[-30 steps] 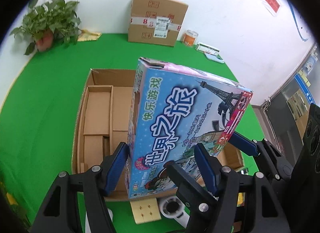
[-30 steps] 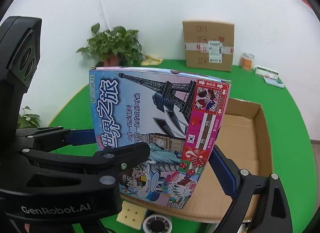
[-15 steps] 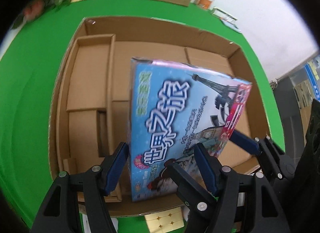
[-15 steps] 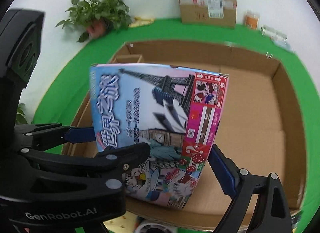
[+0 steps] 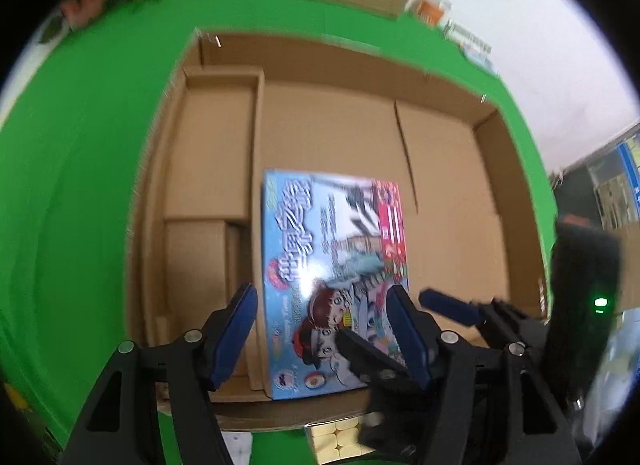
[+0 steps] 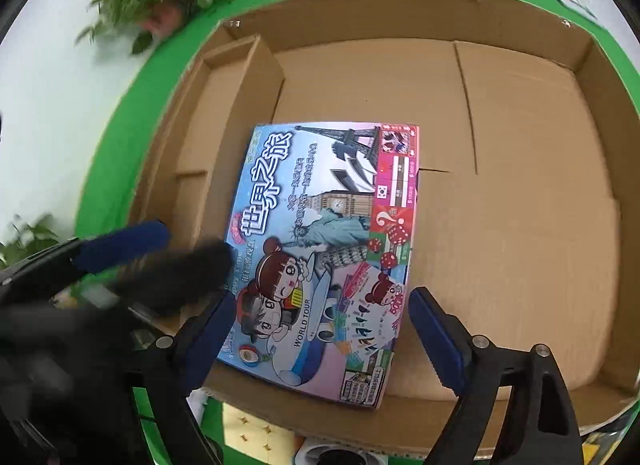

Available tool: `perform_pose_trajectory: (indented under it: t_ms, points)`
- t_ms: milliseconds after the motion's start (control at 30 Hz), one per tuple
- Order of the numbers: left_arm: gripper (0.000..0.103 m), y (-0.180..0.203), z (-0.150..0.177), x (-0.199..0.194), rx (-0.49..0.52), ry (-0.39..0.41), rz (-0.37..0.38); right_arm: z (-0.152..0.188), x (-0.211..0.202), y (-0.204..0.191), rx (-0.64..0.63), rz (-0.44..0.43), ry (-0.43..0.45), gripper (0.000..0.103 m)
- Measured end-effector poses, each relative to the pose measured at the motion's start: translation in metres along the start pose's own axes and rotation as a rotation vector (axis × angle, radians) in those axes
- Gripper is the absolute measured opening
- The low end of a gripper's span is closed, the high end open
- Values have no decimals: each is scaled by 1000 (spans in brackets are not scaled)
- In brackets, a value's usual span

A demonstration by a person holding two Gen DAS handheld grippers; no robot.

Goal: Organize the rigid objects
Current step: 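Lower the game box beside the divider and open both grippers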

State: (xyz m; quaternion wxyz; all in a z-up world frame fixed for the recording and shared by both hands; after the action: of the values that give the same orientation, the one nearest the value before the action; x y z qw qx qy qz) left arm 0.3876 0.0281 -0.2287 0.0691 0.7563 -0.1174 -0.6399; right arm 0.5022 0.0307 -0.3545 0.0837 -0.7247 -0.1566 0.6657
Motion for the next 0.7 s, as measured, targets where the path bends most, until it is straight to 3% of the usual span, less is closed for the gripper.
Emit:
perform_pose_trajectory:
  t_ms: [167, 200, 267, 367, 433, 467, 567, 633, 700]
  points:
    - [67, -10, 10, -21, 2, 25, 10, -2, 10, 22, 61, 25, -7, 90]
    - [67, -12, 15, -20, 12, 11, -3, -5, 15, 23, 72, 7, -13, 87]
    - [67, -13, 24, -17, 22, -12, -12, -7, 28, 17, 63, -55, -47, 66]
    - [67, -23, 39, -11, 12, -63, -66, -2, 38, 8, -36, -19, -68, 67]
    - [67, -20, 43, -18, 18, -51, -67, 4, 32, 8, -37, -60, -84, 67]
    - [67, -18, 44, -26, 25, -27, -69, 7, 23, 9, -16, -80, -74, 72]
    - [67, -8, 46, -58, 67, 78, -115, 18, -21, 21, -21, 17, 49, 93]
    - [69, 1, 46, -82, 97, 170, -145, 28, -56, 25, -40, 90, 129, 94]
    - [84, 9, 46, -100, 107, 231, -200, 44, -83, 31, -50, 175, 169, 95]
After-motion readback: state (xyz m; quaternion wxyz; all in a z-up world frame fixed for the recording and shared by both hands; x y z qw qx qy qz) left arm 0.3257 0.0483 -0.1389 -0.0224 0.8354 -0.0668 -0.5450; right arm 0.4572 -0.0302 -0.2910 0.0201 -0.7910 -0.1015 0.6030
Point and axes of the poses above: each gripper's, at about its wrist camera, not at the fingertips, and x roughly the way its jaws point, y to its right, z to its underside, the point moved 9 cm from there along x, roughly the way its jaws point, and after that the axes turned 8 degrees about -y, right-handed, at the moved point
